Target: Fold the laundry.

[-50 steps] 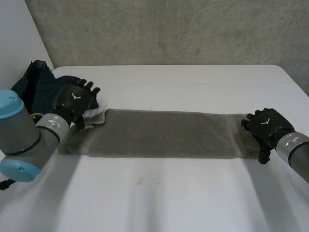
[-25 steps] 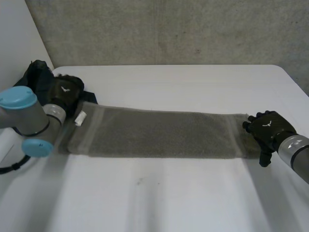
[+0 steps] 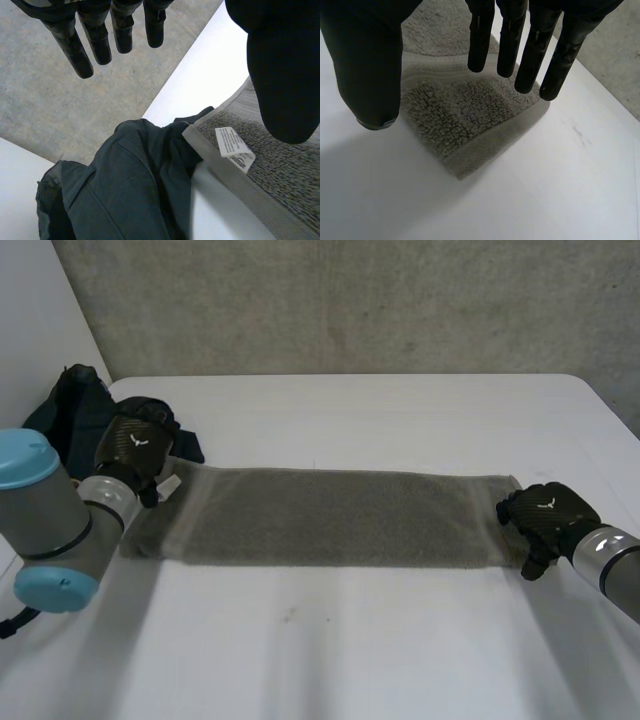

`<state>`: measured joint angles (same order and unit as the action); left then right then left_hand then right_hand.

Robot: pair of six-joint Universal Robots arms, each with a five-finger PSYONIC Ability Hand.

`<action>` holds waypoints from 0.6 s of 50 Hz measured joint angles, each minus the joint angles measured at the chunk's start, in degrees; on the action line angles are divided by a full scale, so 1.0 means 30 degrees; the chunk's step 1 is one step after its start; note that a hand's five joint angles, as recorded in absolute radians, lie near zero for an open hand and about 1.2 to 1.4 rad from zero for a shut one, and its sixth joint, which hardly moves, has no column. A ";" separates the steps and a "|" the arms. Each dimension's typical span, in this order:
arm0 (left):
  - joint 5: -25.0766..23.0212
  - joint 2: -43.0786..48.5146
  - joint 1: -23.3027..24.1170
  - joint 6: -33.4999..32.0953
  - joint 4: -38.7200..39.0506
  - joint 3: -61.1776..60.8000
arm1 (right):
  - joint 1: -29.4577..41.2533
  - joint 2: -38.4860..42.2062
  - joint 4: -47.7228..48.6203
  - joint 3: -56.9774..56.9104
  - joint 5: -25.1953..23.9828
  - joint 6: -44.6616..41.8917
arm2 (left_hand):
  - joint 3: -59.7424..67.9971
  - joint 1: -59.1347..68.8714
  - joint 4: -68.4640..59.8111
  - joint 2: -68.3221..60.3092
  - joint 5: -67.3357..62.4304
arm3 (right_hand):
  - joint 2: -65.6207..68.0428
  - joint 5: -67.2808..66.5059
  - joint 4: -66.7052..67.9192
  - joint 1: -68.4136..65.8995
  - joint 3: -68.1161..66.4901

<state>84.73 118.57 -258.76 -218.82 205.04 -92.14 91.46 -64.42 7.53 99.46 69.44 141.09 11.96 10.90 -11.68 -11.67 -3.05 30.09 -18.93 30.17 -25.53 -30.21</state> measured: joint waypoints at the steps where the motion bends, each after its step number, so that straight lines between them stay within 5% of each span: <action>1: 0.0003 -0.0165 -0.0003 0.0005 -0.0001 -0.0177 | -0.0004 0.0123 0.0084 -0.0069 0.0007 -0.0003 | 0.0000 0.0000 0.0000 0.0002 0.0000 | 0.0009 -0.0067 0.0043 0.0000 -0.0050; 11: 0.0015 -0.1247 -0.0033 0.0691 0.0005 -0.1416 | -0.0015 0.1634 0.0461 -0.1098 0.0053 -0.0040 | 0.0000 0.0000 -0.0002 0.0000 0.0000 | 0.1552 -0.1430 0.1444 -0.1360 -0.1511; 17: 0.0038 -0.1286 -0.0028 0.1351 -0.0006 -0.1565 | -0.0029 0.2373 0.0579 -0.1701 0.0194 -0.0172 | 0.0000 0.0000 0.0000 0.0000 0.0000 | 1.1847 -1.1090 1.1669 -0.8219 -1.1592; 30: 0.0045 -0.2339 -0.0033 0.1446 -0.0054 -0.2044 | -0.3291 0.1286 0.1732 -0.2083 0.2469 -0.1344 | 0.0000 0.0000 0.0000 0.0000 0.0000 | 1.2311 -1.2363 1.2621 -0.9487 -1.2490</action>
<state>84.87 111.55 -258.86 -214.48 204.88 -98.28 81.59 -60.56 12.72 93.21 76.84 137.05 11.96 10.90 -11.68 -11.67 -3.05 67.03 -56.02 68.03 -53.99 -67.68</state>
